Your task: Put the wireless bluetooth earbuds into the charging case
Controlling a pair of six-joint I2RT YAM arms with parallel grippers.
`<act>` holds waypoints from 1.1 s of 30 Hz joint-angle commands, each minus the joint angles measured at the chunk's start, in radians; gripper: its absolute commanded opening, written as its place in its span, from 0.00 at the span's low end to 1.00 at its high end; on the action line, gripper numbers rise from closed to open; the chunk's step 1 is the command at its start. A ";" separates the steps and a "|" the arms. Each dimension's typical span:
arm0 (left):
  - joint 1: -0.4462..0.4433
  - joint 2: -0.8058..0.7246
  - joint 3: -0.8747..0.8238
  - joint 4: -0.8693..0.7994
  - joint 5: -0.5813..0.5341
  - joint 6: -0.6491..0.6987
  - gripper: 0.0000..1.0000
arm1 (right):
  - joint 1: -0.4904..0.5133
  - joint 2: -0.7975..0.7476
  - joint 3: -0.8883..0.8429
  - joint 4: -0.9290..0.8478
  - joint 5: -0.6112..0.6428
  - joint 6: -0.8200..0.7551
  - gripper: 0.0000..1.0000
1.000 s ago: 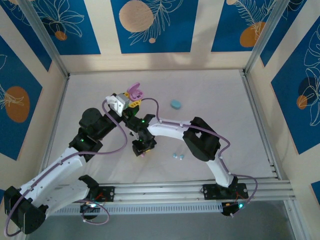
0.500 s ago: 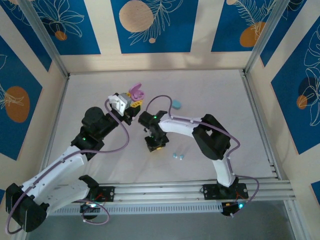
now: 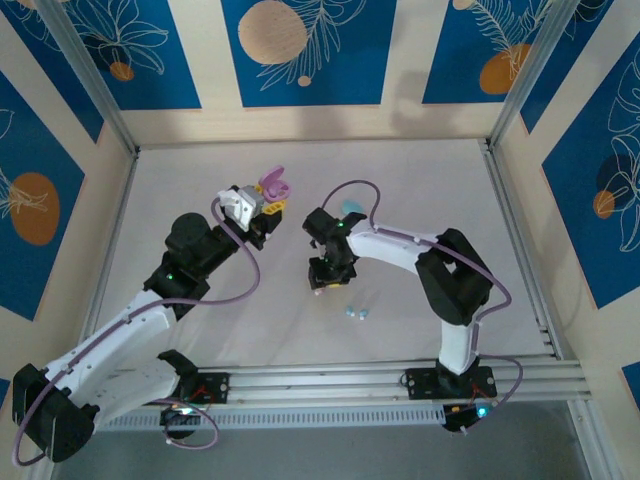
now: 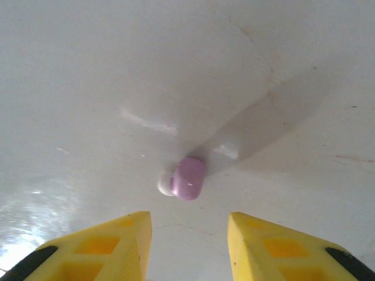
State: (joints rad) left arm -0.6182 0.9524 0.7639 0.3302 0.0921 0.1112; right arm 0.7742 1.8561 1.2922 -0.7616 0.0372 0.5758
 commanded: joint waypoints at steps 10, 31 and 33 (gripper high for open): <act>-0.004 0.003 0.028 0.047 0.014 -0.015 0.24 | -0.046 0.024 -0.060 0.108 -0.144 0.136 0.40; -0.005 0.014 0.032 0.048 0.019 -0.016 0.24 | -0.011 0.078 0.009 0.101 -0.144 0.108 0.33; -0.003 0.016 0.033 0.049 0.021 -0.016 0.24 | -0.010 0.080 0.019 0.094 -0.137 0.105 0.33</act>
State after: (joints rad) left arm -0.6182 0.9665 0.7639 0.3359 0.0978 0.1070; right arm 0.7597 1.9305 1.2766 -0.6434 -0.0944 0.6884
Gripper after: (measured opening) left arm 0.330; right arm 0.332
